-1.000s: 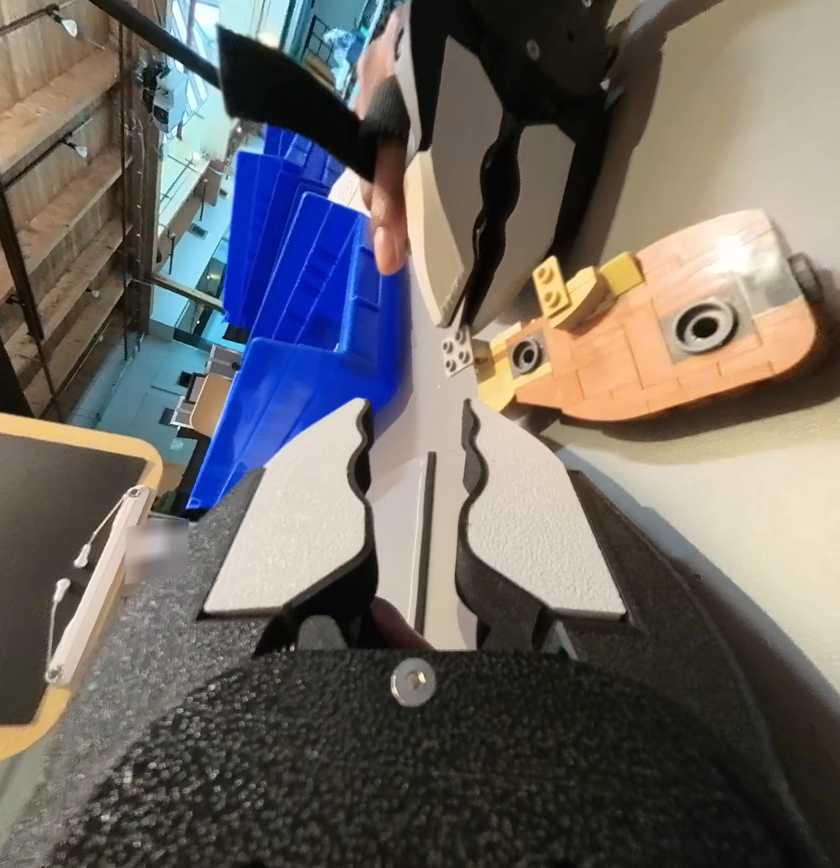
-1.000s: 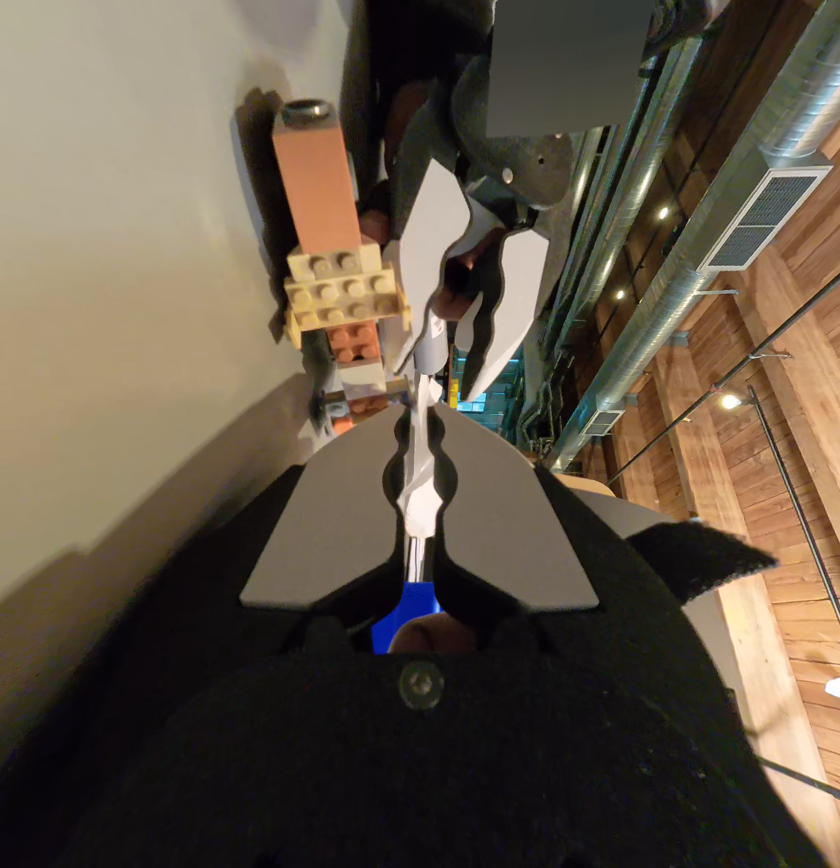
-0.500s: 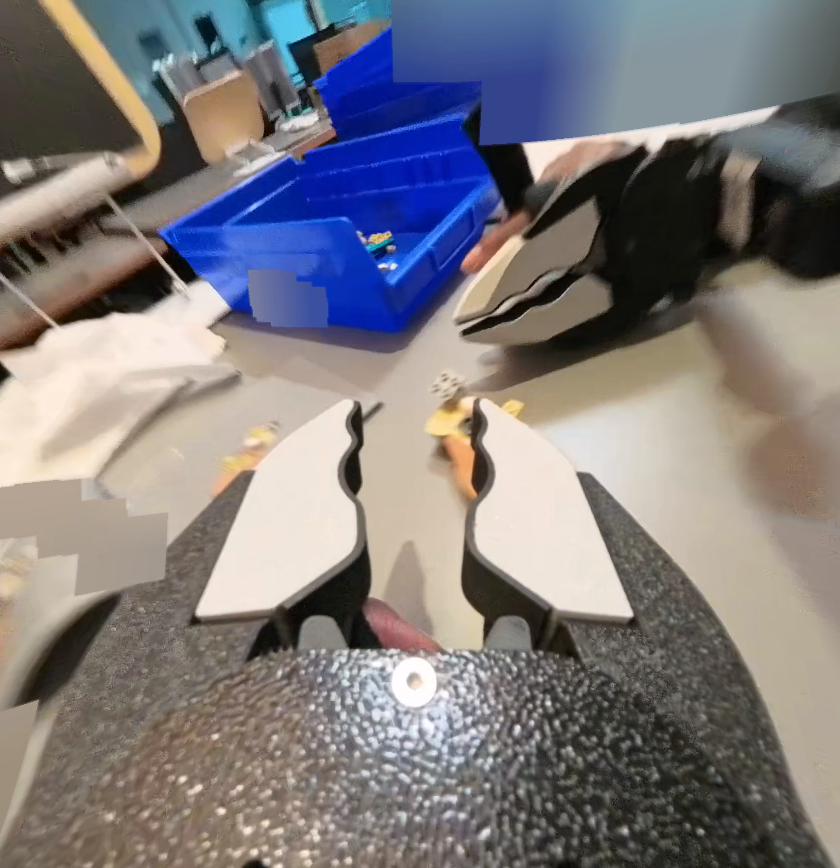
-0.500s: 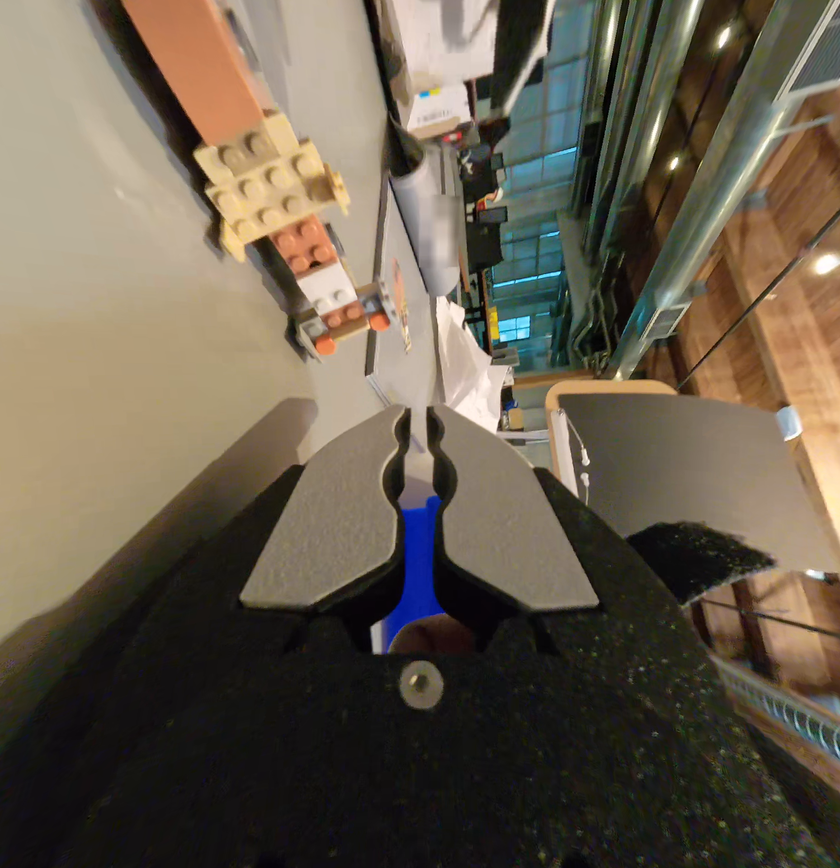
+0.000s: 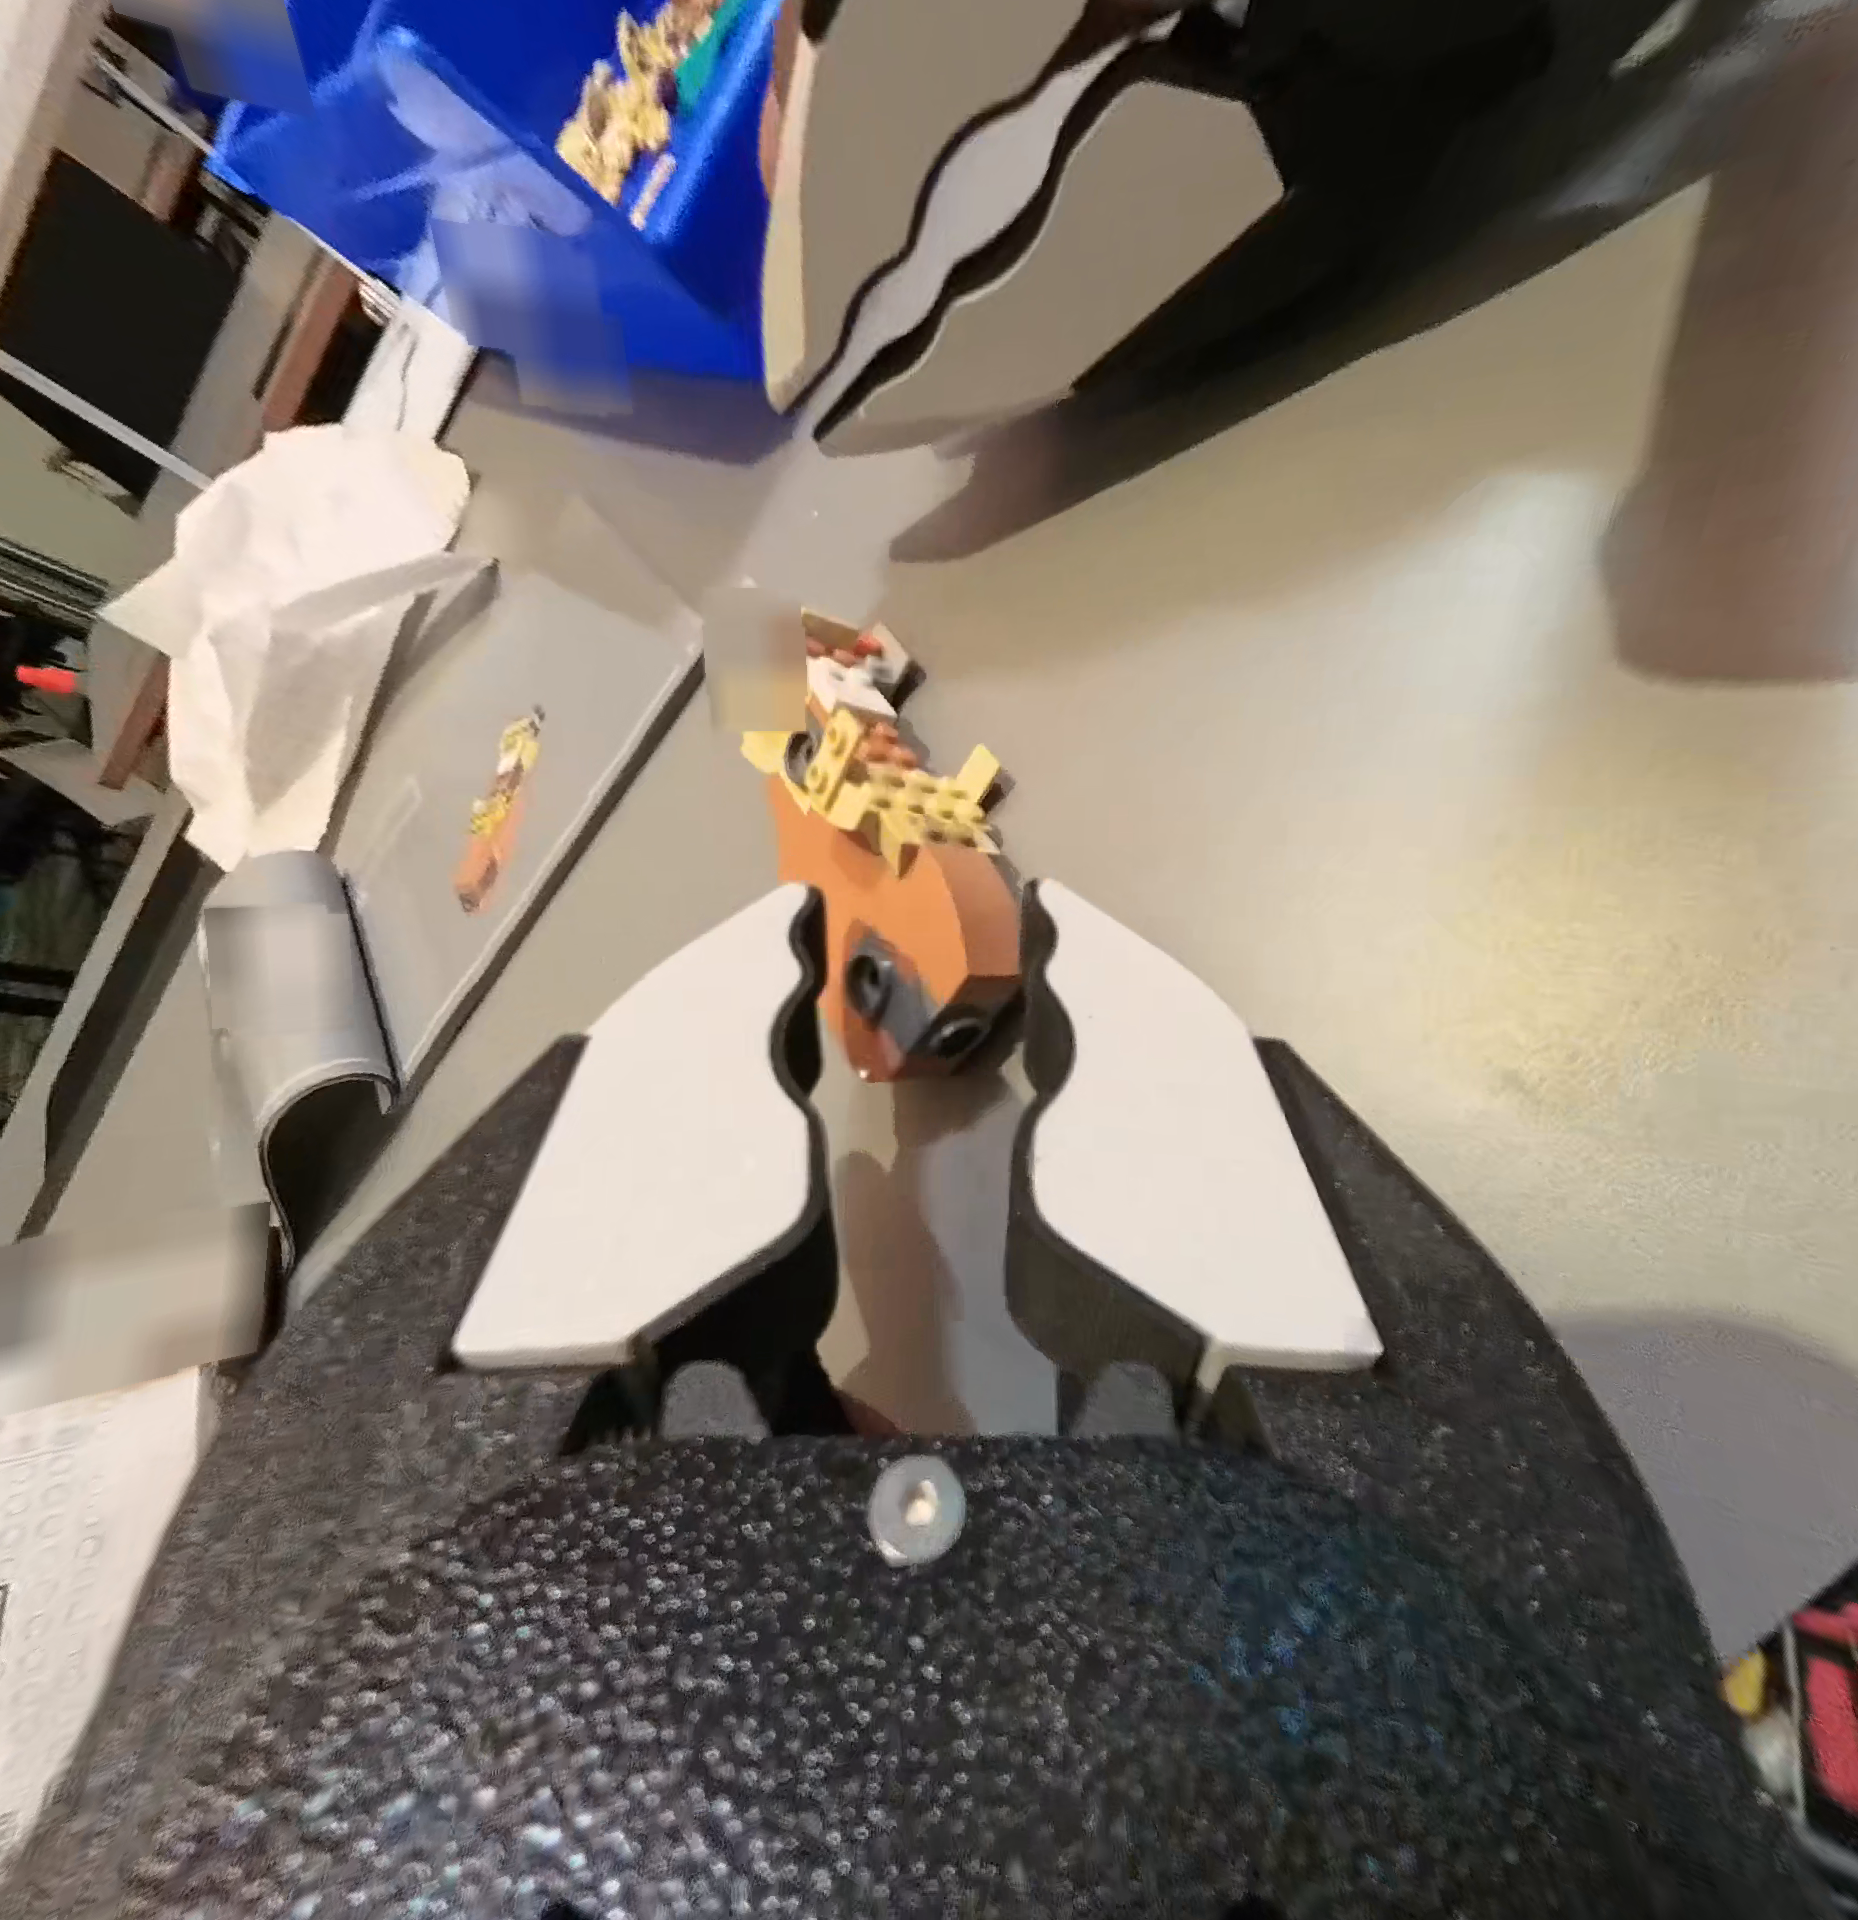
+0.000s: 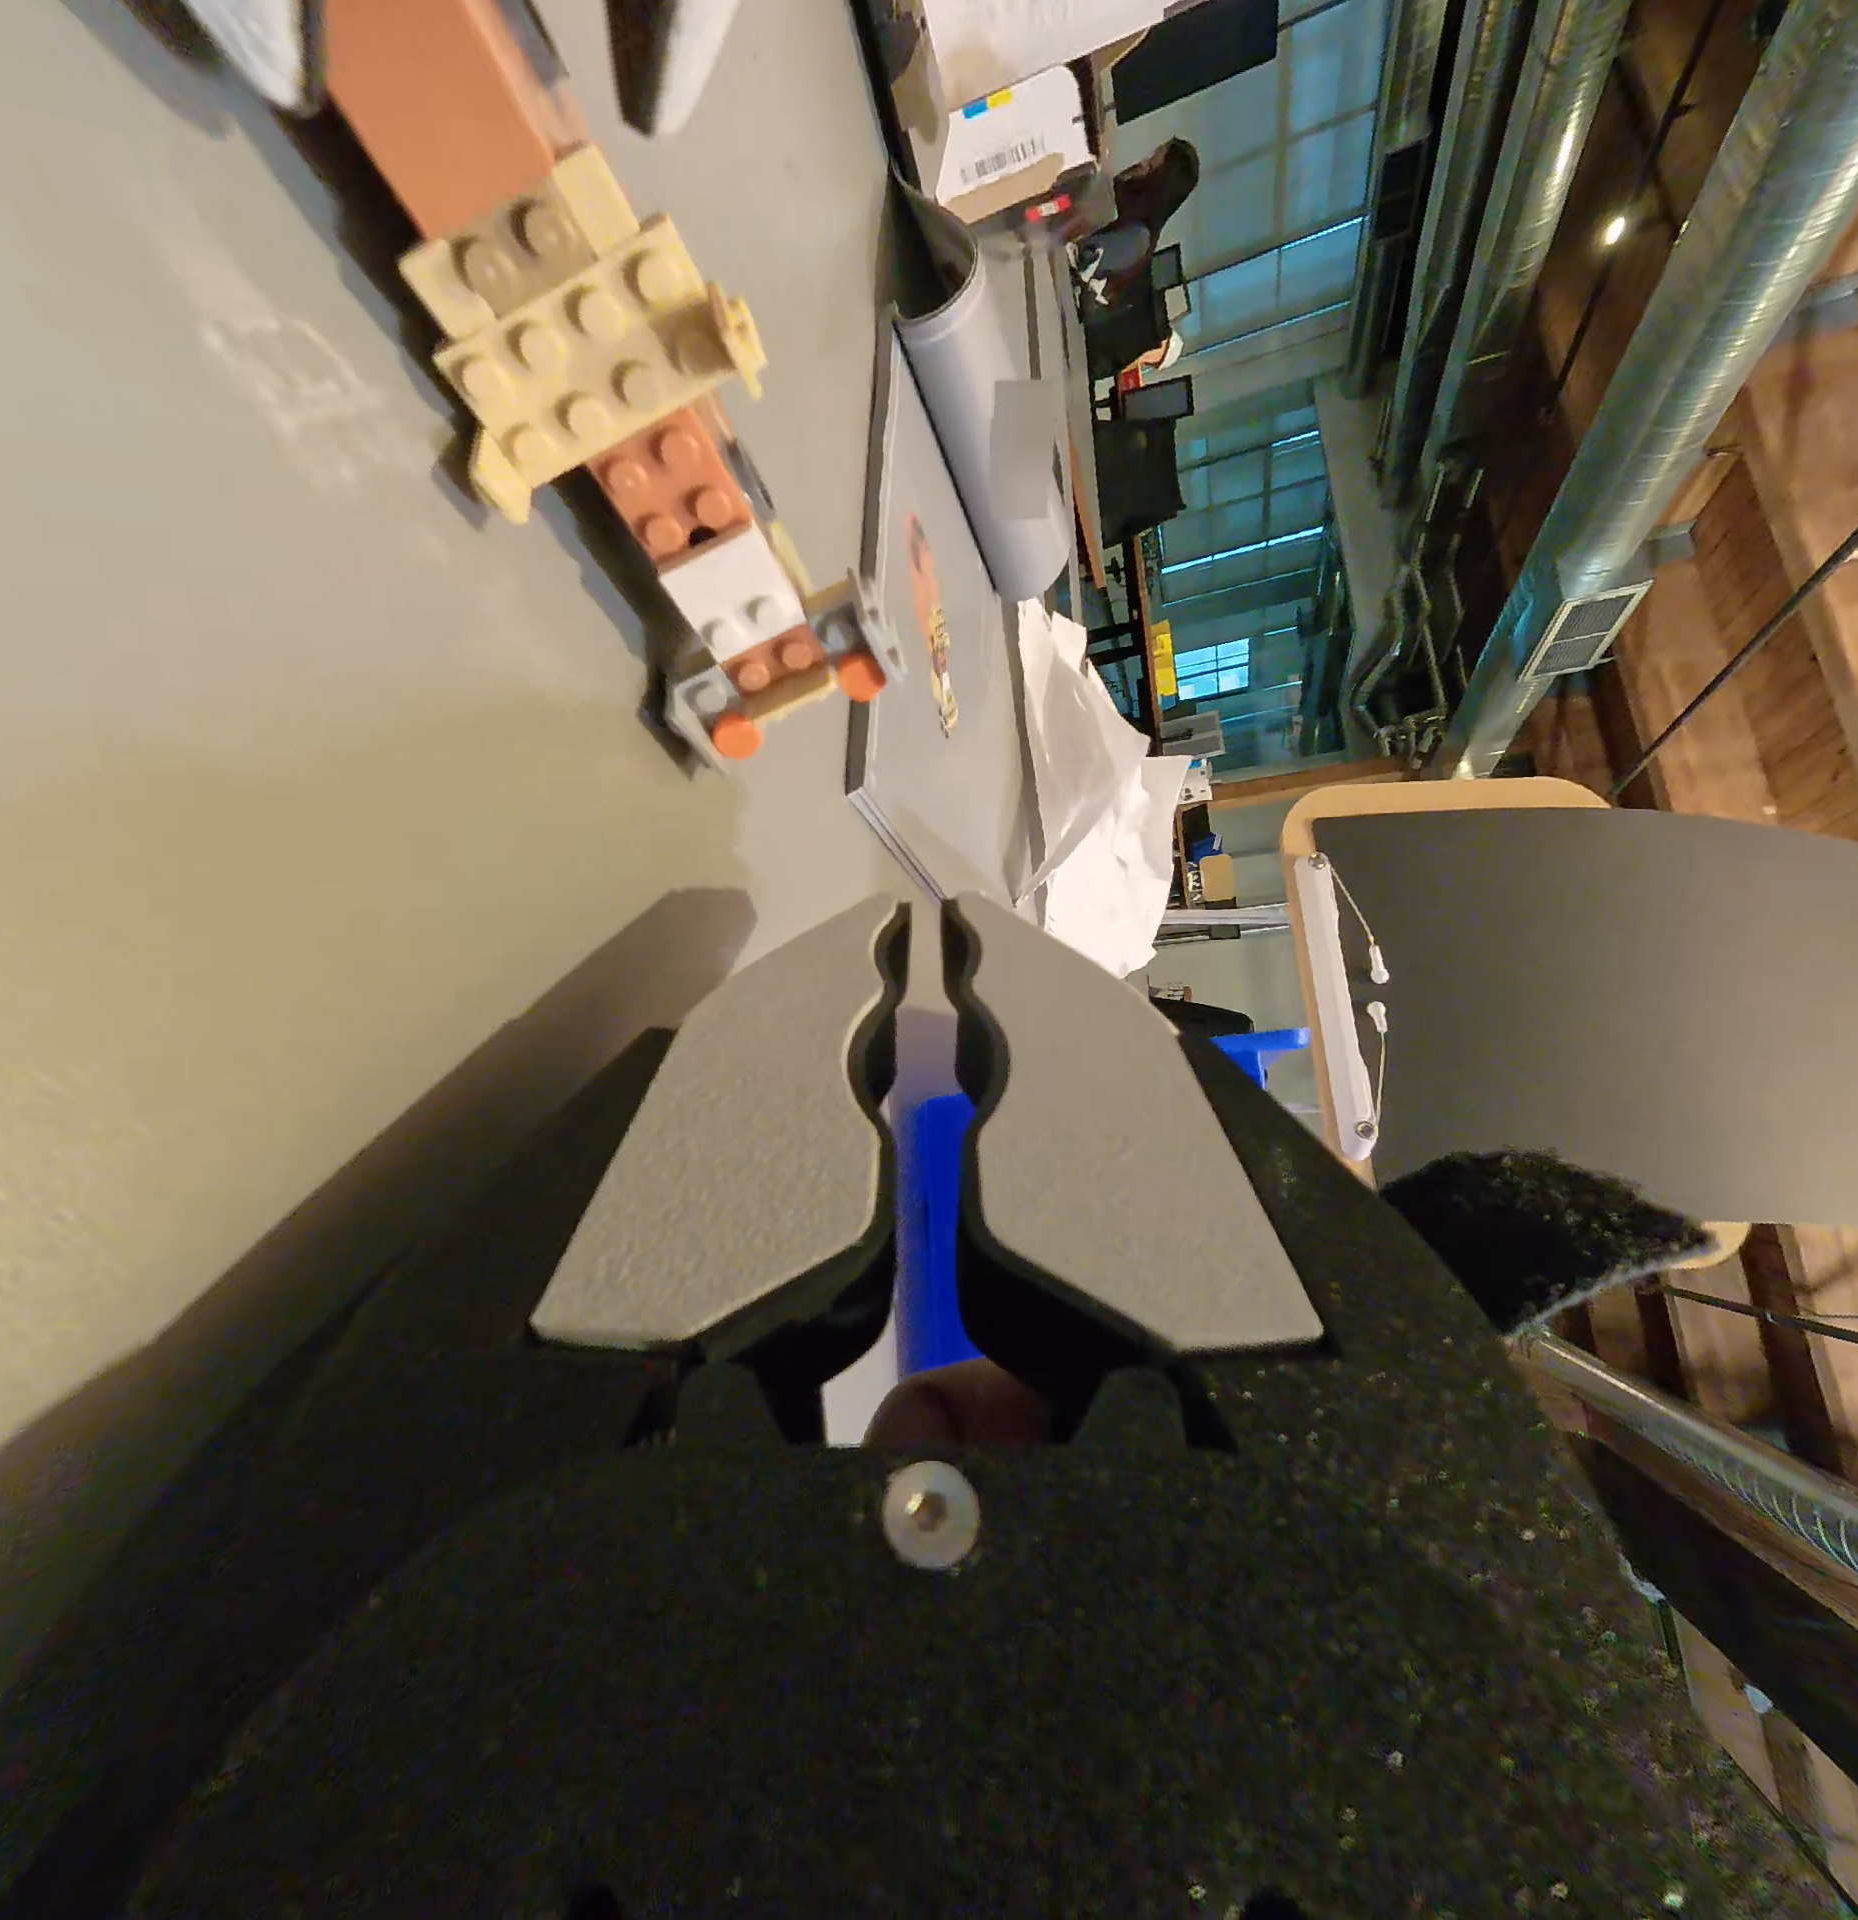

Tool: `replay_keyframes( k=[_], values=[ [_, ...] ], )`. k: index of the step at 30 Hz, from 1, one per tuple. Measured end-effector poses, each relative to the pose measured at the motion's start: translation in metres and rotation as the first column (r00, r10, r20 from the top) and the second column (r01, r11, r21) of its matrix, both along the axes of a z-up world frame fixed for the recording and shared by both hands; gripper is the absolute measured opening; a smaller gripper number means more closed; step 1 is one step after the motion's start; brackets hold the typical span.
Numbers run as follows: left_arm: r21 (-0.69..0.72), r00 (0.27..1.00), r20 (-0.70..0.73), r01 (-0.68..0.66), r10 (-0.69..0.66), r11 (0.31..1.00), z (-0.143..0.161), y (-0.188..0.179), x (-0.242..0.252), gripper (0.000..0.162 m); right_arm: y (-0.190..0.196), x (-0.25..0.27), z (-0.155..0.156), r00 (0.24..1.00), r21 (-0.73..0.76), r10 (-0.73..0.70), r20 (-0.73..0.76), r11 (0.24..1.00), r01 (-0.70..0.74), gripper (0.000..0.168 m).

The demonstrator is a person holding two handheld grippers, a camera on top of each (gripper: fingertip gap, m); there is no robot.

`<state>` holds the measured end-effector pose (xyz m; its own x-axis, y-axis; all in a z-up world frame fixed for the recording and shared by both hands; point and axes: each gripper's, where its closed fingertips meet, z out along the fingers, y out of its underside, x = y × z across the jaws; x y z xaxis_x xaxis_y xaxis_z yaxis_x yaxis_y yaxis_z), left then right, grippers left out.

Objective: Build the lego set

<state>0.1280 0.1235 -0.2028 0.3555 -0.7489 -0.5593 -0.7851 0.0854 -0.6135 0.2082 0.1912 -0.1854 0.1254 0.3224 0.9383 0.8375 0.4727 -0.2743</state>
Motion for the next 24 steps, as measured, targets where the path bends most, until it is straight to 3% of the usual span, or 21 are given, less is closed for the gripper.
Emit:
replay_keyframes(
  k=[2,7,11,16,20,24],
  values=[
    [-0.023,1.000,-0.025,-0.005,0.004,1.000,-0.004,0.004,-0.003,0.024,0.000,0.000,0.000,1.000,-0.001,0.001,0.002,1.000,-0.001,0.005],
    [-0.065,1.000,-0.002,0.003,-0.003,0.998,-0.003,0.018,-0.012,0.023,0.000,-0.001,0.000,1.000,-0.008,0.003,-0.005,1.000,-0.003,0.005],
    [-0.226,0.989,0.145,0.056,-0.023,0.973,0.003,0.028,-0.016,0.023,-0.001,-0.004,0.001,1.000,-0.030,0.011,-0.017,0.999,-0.011,0.008],
    [-0.521,0.916,0.400,0.194,0.037,0.831,0.013,0.040,-0.027,0.022,0.002,-0.012,0.003,0.999,-0.071,0.012,-0.035,0.997,-0.014,0.011],
    [-0.662,0.853,0.505,0.281,0.136,0.695,0.017,0.049,-0.038,0.021,0.006,-0.022,0.008,0.995,-0.145,0.006,-0.099,0.989,-0.020,0.012],
    [-0.683,0.846,0.509,0.287,0.155,0.672,0.017,0.058,-0.048,0.017,0.011,-0.033,0.011,0.987,-0.238,-0.013,-0.163,0.971,-0.026,0.014]
  ],
)
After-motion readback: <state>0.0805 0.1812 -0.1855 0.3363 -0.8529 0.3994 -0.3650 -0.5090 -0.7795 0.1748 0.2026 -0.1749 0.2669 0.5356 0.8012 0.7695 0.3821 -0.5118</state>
